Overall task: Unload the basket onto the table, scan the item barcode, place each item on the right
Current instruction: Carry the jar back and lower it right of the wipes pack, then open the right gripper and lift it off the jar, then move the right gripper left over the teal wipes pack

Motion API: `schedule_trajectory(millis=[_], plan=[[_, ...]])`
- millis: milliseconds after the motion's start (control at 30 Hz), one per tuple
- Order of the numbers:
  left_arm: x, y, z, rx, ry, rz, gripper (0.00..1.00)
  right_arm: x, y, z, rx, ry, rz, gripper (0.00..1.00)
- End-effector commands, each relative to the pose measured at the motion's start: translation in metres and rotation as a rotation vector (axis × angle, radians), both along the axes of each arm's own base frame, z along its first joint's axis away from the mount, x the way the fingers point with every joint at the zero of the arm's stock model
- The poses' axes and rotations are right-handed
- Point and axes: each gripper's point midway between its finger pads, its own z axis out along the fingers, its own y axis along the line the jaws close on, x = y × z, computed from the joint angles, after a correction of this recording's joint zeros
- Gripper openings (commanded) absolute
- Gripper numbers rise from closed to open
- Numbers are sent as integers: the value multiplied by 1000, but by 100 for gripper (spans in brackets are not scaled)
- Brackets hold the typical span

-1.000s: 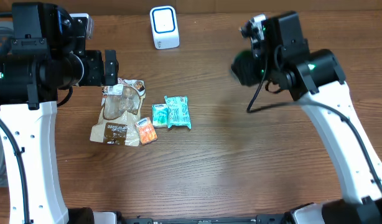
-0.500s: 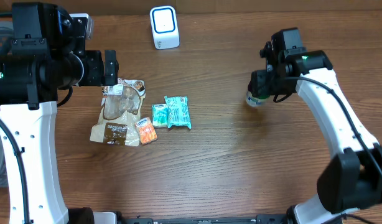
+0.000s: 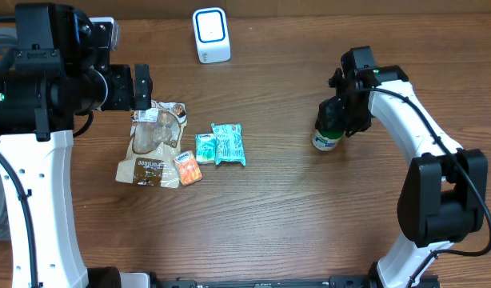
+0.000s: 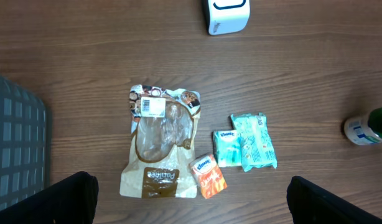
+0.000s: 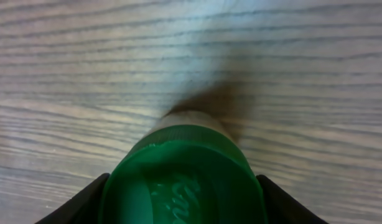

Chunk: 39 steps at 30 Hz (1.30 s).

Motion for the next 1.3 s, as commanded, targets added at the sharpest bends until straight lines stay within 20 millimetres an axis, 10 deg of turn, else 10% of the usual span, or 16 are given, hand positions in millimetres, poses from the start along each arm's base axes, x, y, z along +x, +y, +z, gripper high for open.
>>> schedule_trajectory(millis=[0,67,233,433,667,900,1267], plan=[[0,2,5,2,-17,9,100,0,0,-14,3,32,-9,45],[0,2,5,2,-17,9,99,1,-1,-14,3,29,-10,46],[0,2,5,1,-17,9,99,2,-1,-13,4,25,-9,100],[0,2,5,1,-17,9,100,9,1,16,6,11,-10,100],[0,2,5,1,-17,9,100,19,9,97,73,-50,-92,100],[0,2,5,1,-17,9,100,28,68,150,433,-87,-40,100],[0,2,5,2,-17,9,99,16,129,99,458,11,-6,88]])
